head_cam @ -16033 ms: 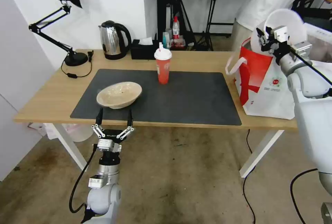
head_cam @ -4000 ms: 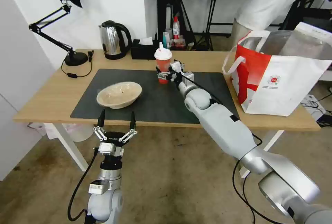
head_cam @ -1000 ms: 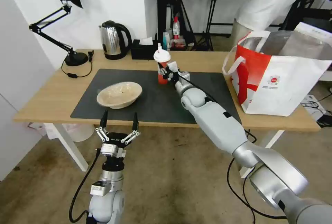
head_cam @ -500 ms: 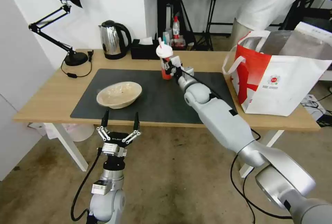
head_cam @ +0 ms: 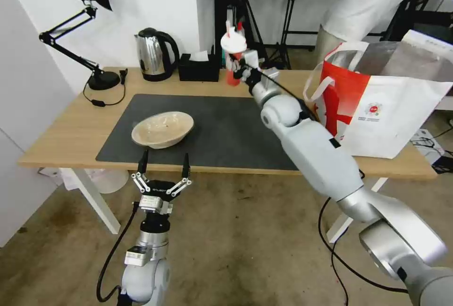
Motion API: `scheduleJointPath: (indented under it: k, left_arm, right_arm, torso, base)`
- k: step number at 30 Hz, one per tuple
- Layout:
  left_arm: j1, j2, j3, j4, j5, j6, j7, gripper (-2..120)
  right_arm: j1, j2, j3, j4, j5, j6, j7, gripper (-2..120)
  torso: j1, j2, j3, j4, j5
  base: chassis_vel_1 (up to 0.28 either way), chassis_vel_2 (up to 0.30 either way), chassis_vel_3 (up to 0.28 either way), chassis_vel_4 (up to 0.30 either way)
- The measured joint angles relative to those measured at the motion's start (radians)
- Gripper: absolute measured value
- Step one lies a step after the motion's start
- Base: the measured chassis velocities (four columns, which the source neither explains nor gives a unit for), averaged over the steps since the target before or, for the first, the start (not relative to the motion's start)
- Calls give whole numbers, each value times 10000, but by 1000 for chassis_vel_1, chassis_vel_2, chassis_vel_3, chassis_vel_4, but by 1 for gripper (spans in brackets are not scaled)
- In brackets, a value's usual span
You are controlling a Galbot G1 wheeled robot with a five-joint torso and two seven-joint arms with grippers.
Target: Pick up the trash from the table and place it into the takeout bag.
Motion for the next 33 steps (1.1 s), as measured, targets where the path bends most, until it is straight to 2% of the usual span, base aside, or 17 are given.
scheduleJointPath:
  k: [10,13,19,33]
  left_arm:
    - [7,1,3,12,11,3,2,100]
    - [5,2,4,29,13,5,2,100]
    - [-20,4,42,81,22,7,4,100]
    - [-98,-1,162,285,67,9,7,100]
  right_arm:
    - [403,-553,502,1244,536,-575,268,7]
    - [522,-927,707,1703,683,-836,407,7]
    - [549,-1519,1029,2056,727,-960,461,7]
    - [-145,-3098,2620,2697,875,-1078,487,7]
  torso:
    - [0,0,0,1,-1]
    - [0,0,0,1,0]
    - [-1,0,1,0,2]
    - [-1,0,0,0,1]
  base:
    - [0,0,0,0]
    - [0,0,0,0]
    - [0,0,0,0]
    - [0,0,0,0]
